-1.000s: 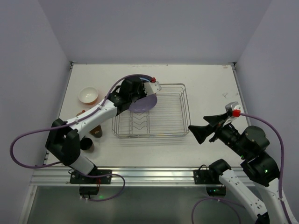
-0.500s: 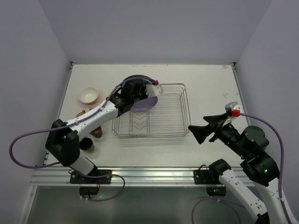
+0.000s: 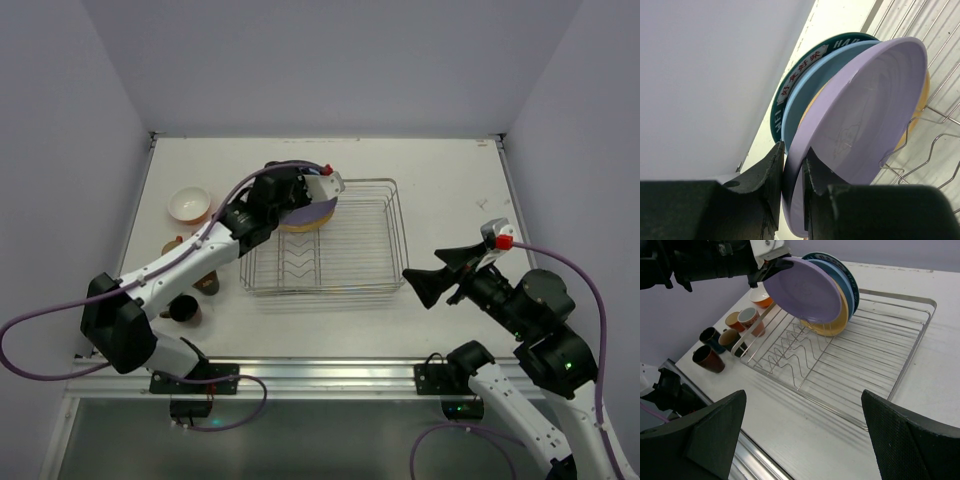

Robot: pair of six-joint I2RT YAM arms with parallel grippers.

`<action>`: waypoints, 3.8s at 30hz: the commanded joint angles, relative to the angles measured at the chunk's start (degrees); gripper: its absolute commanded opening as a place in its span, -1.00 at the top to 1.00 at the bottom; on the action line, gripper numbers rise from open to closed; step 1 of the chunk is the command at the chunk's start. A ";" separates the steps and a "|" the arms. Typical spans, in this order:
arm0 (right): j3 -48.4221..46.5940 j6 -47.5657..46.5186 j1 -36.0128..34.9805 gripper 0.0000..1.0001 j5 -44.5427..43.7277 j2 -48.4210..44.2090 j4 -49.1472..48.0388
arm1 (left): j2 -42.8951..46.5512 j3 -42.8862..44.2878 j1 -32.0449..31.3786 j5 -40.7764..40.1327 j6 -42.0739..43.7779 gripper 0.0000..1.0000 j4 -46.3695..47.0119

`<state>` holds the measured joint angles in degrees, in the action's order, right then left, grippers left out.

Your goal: Unload the mixed dishes from the dish rack

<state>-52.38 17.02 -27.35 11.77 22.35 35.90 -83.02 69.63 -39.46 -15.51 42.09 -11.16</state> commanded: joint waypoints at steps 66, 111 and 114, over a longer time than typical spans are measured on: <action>-1.59 11.89 13.54 1.00 -1.14 29.94 -15.59 | 24.74 -7.14 3.43 6.83 -69.86 -1.00 -8.78; -5.63 37.75 46.25 -0.98 -9.14 54.61 -20.88 | 27.50 -3.02 3.52 -4.11 -72.93 -1.00 -18.91; -0.11 35.64 46.34 -0.98 -4.32 45.54 -21.39 | 22.48 0.76 3.52 -3.56 -67.62 -1.00 -17.67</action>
<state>-56.51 57.04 19.03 3.51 76.88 12.49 -57.28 64.95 -36.38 -20.60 -27.40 -33.50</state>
